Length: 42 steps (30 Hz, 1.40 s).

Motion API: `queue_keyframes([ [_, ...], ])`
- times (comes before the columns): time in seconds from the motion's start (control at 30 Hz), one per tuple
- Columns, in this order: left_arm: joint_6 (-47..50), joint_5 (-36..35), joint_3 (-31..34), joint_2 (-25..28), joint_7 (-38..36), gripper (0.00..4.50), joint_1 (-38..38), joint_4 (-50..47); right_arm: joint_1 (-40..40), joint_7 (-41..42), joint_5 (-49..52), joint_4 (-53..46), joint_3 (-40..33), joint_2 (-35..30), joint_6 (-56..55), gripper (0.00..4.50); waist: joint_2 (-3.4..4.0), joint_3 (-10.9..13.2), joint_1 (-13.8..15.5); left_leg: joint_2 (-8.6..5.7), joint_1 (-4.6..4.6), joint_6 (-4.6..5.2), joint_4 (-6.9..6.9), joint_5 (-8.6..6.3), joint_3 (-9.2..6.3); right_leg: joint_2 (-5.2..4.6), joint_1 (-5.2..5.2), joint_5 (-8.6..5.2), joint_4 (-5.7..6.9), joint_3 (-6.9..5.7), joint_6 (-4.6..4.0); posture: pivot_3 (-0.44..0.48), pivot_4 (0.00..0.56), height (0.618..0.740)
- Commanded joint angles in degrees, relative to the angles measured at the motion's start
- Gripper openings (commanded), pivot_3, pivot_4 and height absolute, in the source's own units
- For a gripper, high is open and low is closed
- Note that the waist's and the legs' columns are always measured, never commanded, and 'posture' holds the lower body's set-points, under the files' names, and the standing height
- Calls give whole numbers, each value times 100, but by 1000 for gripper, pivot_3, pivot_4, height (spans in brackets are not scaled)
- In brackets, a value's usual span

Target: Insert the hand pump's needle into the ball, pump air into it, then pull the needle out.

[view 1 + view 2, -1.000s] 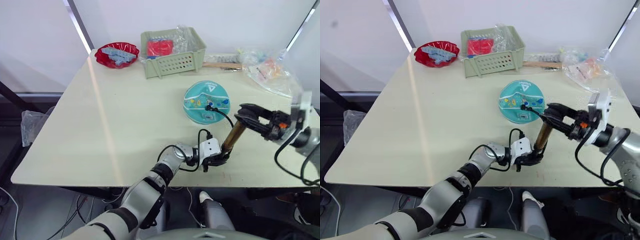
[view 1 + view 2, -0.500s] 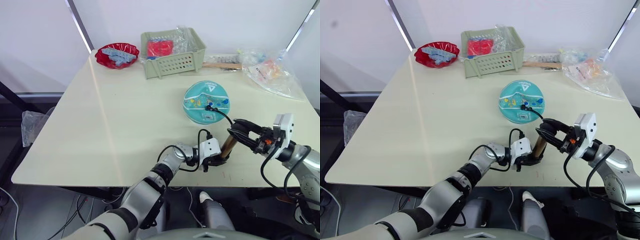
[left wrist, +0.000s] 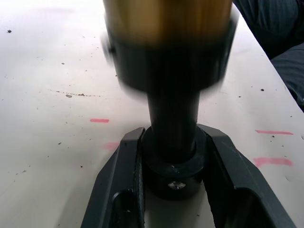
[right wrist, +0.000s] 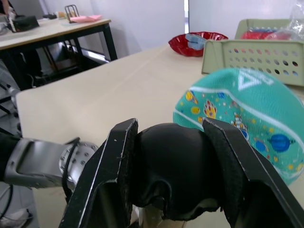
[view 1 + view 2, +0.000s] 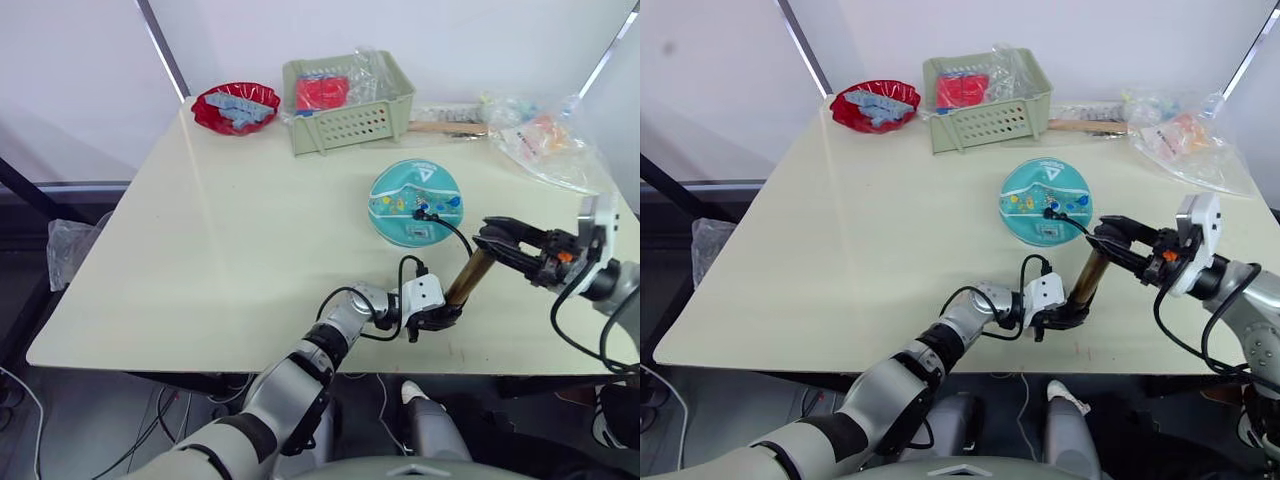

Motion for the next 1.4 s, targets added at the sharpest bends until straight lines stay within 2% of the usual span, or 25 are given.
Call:
queue_keyframes([
  [0.03, 323, 326, -144, 244, 129, 1188, 306, 523, -454, -170, 477, -115, -844, -326, 170, 1679, -2, 2, 1, -1, 0, 0, 0, 0, 2, -2, 0, 0, 0, 2, 0, 0, 150, 737],
  [0.3, 270, 340, -146, 257, 165, 1188, 322, 578, -1046, -270, 1099, 58, -1306, -785, 749, 1679, -8, 7, 2, 1, -1, 0, 0, 0, 1, -2, -1, -1, -1, 1, -1, 0, 150, 737],
  [0.63, 267, 335, -129, 272, 183, 1188, 332, 596, -1248, -254, 1395, 159, -1501, -1068, 1077, 1679, -9, 8, 2, 1, -2, 1, 0, 0, 1, -5, -1, -6, -1, 1, -11, 0, 150, 737],
  [0.97, 253, 341, -135, 294, 197, 1188, 363, 586, -92, 22, 336, -175, -703, -889, 739, 1679, -37, -14, -2, 6, 5, 0, 0, 0, -2, -3, 5, -6, -2, -1, -10, 0, 150, 737],
  [1.13, 213, 351, -143, 303, 273, 1188, 363, 603, 470, 63, -358, -170, -195, -482, 73, 1679, -85, -55, -2, 11, 16, -18, 0, -10, -4, -12, 10, -12, -2, 0, -21, 0, 150, 737],
  [1.4, 116, 342, -134, 273, 363, 1188, 378, 603, 1213, 40, -1492, -26, 566, 15, -924, 1679, -88, -68, -1, 10, 16, -25, 0, -14, -5, -5, 10, -12, -2, -2, -20, 0, 150, 737],
])
